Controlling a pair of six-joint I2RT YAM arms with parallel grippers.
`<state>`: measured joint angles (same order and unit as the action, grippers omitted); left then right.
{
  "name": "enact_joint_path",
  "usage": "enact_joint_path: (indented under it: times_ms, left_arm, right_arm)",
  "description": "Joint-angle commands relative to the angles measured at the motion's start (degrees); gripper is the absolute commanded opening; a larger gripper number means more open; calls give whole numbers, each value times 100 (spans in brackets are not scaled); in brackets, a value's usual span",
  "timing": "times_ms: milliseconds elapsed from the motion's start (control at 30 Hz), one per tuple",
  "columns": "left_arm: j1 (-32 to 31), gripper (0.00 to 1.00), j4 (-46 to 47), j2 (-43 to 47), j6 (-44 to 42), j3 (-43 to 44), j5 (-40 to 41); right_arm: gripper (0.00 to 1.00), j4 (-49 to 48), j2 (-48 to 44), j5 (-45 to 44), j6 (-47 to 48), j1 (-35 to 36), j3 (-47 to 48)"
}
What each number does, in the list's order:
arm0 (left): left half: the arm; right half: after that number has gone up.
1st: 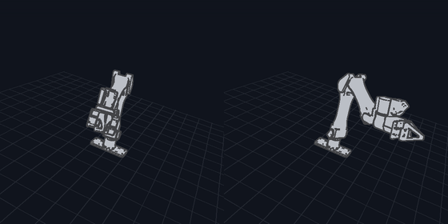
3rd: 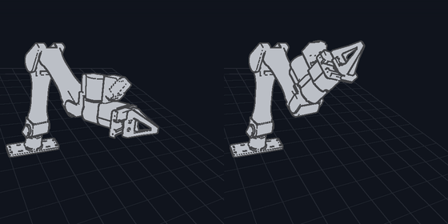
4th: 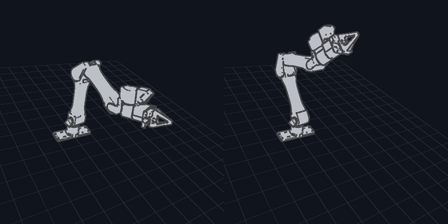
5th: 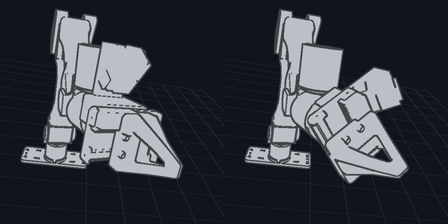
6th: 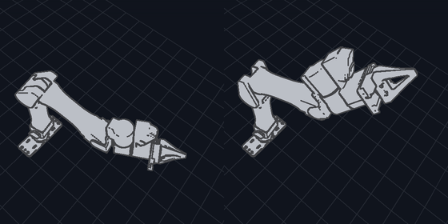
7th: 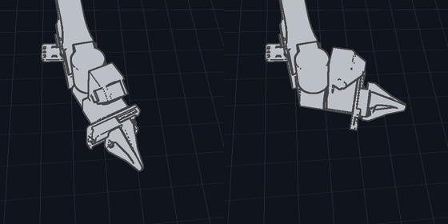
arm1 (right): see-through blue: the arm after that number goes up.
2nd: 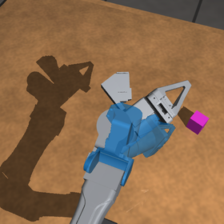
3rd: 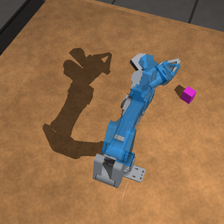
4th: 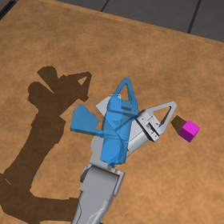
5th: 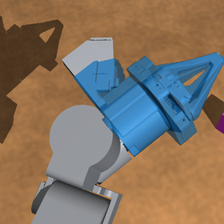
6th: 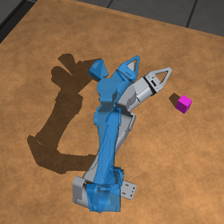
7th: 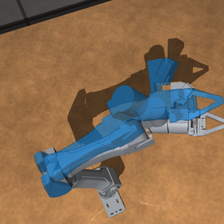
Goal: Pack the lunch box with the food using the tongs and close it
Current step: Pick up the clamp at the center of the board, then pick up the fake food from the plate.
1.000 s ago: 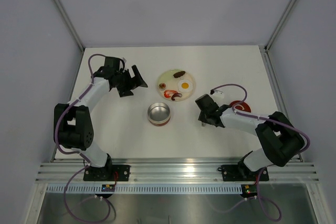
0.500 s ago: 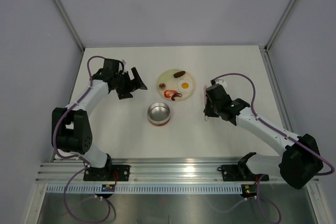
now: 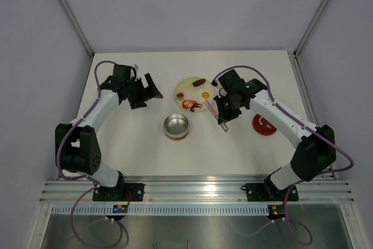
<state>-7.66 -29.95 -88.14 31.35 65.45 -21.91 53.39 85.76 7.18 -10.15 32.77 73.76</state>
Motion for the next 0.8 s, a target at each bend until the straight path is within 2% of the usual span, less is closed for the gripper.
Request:
enact_joint_path:
  times_ms: [0,133,300,767]
  left_arm:
    - [-25,99,95,323,-121,73,38]
    - [-16,99,78,437,-138,73,160]
    - [-7,99,86,455,-68,91,135]
    - [-7,99,51,455,-33,47,240]
  right_arm:
    - [9,910,221,-5,672,-17,702]
    - [10,1174,573,-419,901,-17,1211]
    - [14,1323,1092,-384,980,-17,1764]
    - [21,1051,1980,-331,1578,-69,2151]
